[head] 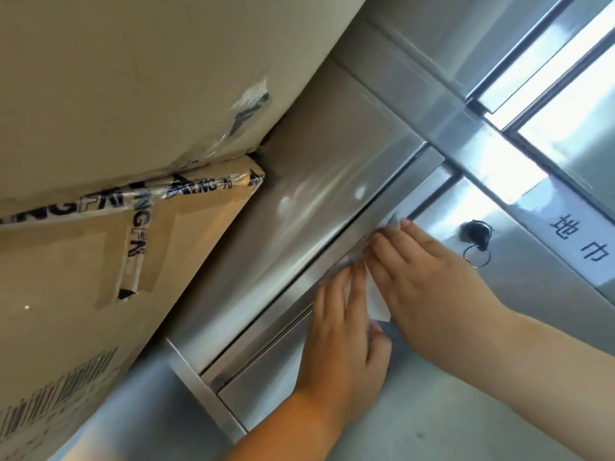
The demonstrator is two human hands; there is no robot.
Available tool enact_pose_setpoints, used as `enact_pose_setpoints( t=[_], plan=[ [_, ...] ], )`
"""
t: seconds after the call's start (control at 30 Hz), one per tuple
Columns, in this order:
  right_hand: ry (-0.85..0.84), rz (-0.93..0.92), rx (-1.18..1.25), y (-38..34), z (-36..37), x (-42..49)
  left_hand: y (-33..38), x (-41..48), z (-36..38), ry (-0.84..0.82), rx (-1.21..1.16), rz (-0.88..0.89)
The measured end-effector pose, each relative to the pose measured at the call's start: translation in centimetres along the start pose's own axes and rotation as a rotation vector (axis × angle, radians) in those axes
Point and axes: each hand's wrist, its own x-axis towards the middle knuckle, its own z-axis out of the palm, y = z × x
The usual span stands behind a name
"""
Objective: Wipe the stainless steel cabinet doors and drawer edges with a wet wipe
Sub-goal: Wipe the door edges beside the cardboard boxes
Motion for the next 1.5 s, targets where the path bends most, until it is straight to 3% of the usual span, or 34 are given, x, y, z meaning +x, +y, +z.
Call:
enact_pose_setpoints(
  t=[0.23,0.43,0.57,0.83,0.97,1.07,1.13,1.23,1.33,1.5],
  plan=[
    [0.039,0.181,-0.059,4.8,-2.5,-0.6,3.2,3.9,-0.9,-0.024,-0.041,0.158],
    [0.064,0.22,-0.082,5.2,-2.5,-0.7,4.3,4.4,-1.3,-0.07,-0.029,0.168],
    [0.058,0.175,-0.218,3.6,-1.5,-0.3,3.8,3.6,-1.1,-0.092,-0.021,0.11],
    [0.098,0.024,-0.136,-2.7,2.1,0.5,-0.8,-1.6,0.0,-0.092,0.116,-0.103],
    [-0.063,-0.109,-0.089,-7.6,3.8,1.6,-4.8,-5.0,0.8,-0.326,0.534,-0.159],
    [-0.071,-0.196,-0.071,-11.5,5.6,2.6,-8.4,-7.5,0.7,-0.452,0.663,-0.174],
    [-0.161,-0.288,-0.013,-14.0,6.7,2.9,-10.6,-9.2,0.2,-0.554,0.669,-0.203],
    [-0.1,-0.269,0.009,-16.9,7.6,3.6,-13.5,-11.2,-0.7,-0.589,0.595,-0.33],
    [-0.237,-0.368,0.104,-19.3,8.6,4.0,-14.7,-12.2,-1.3,-0.71,0.643,-0.327],
    [-0.289,-0.405,0.132,-22.4,10.1,4.7,-16.0,-13.5,-2.3,-0.848,0.718,-0.369]
  ],
)
